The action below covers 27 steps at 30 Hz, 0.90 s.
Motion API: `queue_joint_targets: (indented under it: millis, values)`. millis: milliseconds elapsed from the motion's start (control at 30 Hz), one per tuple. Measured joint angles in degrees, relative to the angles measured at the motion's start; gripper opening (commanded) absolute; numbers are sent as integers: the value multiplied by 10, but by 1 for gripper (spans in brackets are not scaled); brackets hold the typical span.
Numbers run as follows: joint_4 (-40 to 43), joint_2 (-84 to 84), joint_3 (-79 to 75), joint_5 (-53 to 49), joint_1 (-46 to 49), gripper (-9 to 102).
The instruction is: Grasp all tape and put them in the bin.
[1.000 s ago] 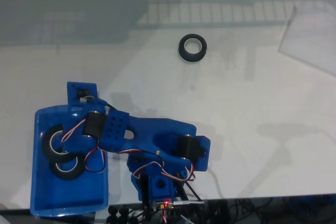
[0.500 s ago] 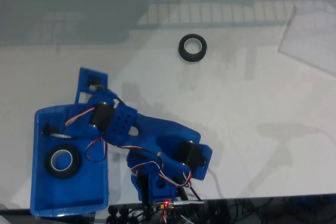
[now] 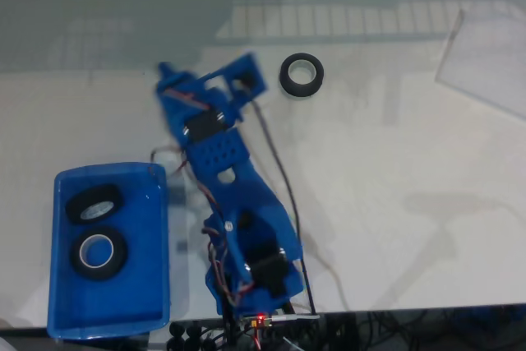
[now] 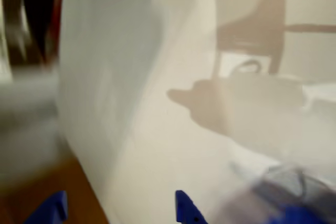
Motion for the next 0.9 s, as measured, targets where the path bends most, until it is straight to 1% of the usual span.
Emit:
queue_joint_targets:
  millis: [133,367,600,900]
  values:
    - [-8,-59,-39,53,111,27]
    - [-8,-184,-102,108,250,27]
    - [-7,-311,-149,149,319,27]
    - [40,-482,-266,153,327,27]
